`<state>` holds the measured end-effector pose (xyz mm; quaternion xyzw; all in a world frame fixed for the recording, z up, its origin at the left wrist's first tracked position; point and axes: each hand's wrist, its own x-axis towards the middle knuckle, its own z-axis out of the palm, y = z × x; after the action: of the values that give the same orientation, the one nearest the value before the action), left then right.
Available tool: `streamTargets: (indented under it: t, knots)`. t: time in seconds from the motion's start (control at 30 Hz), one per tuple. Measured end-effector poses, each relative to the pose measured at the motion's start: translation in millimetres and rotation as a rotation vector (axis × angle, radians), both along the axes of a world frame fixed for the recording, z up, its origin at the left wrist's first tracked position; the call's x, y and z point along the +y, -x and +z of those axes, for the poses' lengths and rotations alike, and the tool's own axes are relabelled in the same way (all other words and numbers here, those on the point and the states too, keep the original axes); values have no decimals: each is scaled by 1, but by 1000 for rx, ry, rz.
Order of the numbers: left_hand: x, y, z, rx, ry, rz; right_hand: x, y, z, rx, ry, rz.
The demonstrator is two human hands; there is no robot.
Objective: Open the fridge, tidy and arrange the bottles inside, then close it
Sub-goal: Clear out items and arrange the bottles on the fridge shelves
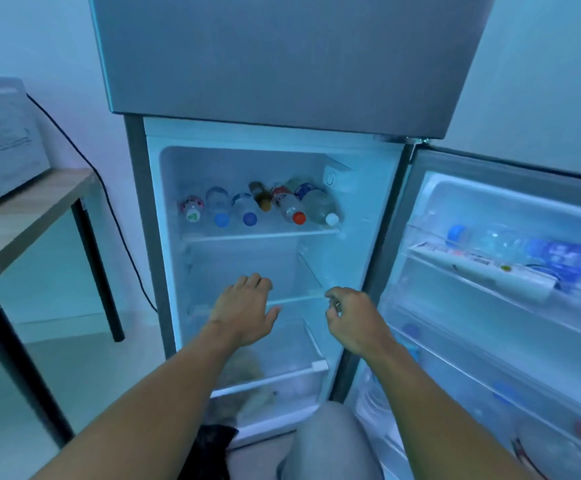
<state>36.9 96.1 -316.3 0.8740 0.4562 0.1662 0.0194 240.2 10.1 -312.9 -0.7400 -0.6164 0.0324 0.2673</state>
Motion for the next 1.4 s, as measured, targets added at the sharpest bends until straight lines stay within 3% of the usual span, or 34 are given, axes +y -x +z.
streamTargets:
  t: [0.47,0.67,0.77,1.0,1.4]
  knots:
    - [-93,-80,-39,152,99,-363,-158,-50,-61,4,47,-304]
    - [-114,-113,-51,163,100,-481,-196,-65,-79,-143,-76,-512]
    - [-124,-135,-53,120,99,-535,-213,-68,-87,-189,-30,-614]
    - [-124,-172,-65,68,161,-550,-219,-88,-93,170,-89,-645]
    - [-113,-191,-89,-37,261,-615,-197,-106,-80,349,-67,-741]
